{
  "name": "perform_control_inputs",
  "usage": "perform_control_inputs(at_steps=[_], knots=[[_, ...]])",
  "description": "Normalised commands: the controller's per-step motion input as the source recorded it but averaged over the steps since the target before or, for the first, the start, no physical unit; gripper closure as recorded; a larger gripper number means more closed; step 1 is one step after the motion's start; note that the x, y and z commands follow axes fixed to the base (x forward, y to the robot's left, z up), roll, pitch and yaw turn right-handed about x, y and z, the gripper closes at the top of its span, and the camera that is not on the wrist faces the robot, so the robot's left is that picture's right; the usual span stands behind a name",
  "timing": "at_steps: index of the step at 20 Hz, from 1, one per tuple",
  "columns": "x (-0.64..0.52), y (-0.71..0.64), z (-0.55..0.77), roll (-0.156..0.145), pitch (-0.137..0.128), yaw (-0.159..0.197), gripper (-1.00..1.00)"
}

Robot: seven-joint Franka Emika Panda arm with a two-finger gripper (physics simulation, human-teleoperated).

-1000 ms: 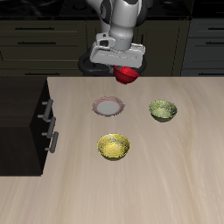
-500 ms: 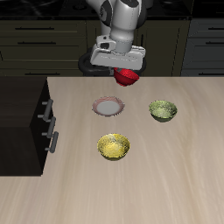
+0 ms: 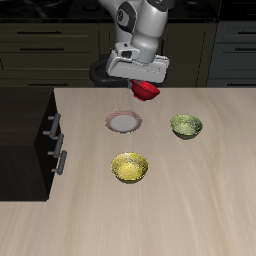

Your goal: Place the red bowl on the plate

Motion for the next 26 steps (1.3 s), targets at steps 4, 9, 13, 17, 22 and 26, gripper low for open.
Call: perform_control_inputs(at_steps=[4, 9, 13, 17, 22, 26], knots=[[0.01, 0.05, -0.01, 0.080, 0.009, -0.060, 1.00], [-0.05, 0.17, 0.02, 0.170, -0.009, -0.072, 1.00], [0.01, -0.05, -0.05, 0.041, 0.016, -0.043, 1.00], [-0.01, -0.02, -0.04, 0.056, 0.012, -0.056, 1.00], [-0.02, -0.01, -0.10, -0.017, 0.007, 0.027, 1.00], [-0.05, -0.04, -0.09, -0.009, 0.003, 0.034, 1.00]])
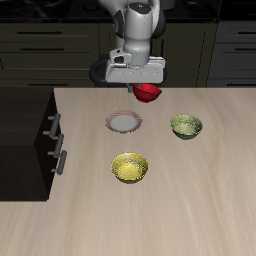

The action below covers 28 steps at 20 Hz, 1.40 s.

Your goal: Place the red bowl on the plate

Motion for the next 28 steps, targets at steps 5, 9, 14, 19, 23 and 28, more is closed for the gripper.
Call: perform_control_inputs(at_steps=[5, 9, 14, 19, 23, 28], knots=[[-0.07, -0.05, -0.12, -0.011, 0.004, 0.024, 1.00], [-0.04, -0.16, -0.07, -0.027, -0.001, 0.011, 1.00], [0.03, -0.08, -0.07, -0.016, 0.003, -0.012, 1.00], [-0.02, 0.02, -0.02, -0.002, -0.008, 0.003, 1.00], [0.03, 0.11, -0.33, -0.007, 0.027, 0.010, 1.00], [-0.04, 0.04, -0.09, 0.006, 0.005, -0.007, 1.00]])
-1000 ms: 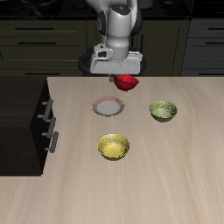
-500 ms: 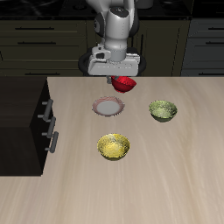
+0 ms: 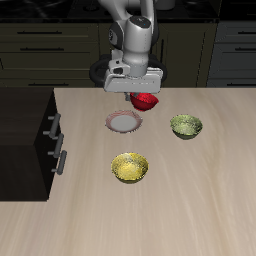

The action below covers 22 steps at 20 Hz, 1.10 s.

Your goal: Place the red bowl on the plate

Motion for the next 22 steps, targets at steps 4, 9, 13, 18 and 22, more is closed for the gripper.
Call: perform_control_inputs(at_steps=[4, 9, 13, 18, 22], knots=[[0.10, -0.17, -0.07, -0.037, -0.026, 0.050, 1.00], [0.13, -0.07, -0.12, -0.022, 0.033, -0.010, 1.00], [0.00, -0.07, -0.09, -0.021, 0.014, -0.019, 1.00], [0.03, -0.06, -0.04, -0.010, 0.007, 0.006, 1.00], [-0.02, -0.02, -0.16, -0.013, 0.029, 0.005, 1.00]])
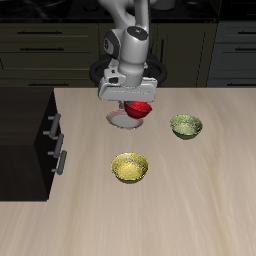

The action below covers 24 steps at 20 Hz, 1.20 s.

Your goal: Place the red bowl on the plate

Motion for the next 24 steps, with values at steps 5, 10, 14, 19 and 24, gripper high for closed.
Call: perform_control_inputs(at_steps=[5, 10, 14, 19, 24], knots=[[0.00, -0.07, -0.12, -0.020, 0.016, 0.002, 1.00], [0.03, -0.03, -0.18, -0.019, 0.035, -0.027, 1.00], [0.06, 0.03, -0.06, -0.019, 0.010, 0.045, -1.00], [-0.10, 0.03, 0.11, -0.048, -0.009, 0.000, -1.00], [0.01, 0.08, -0.02, 0.010, 0.004, 0.013, -1.00]])
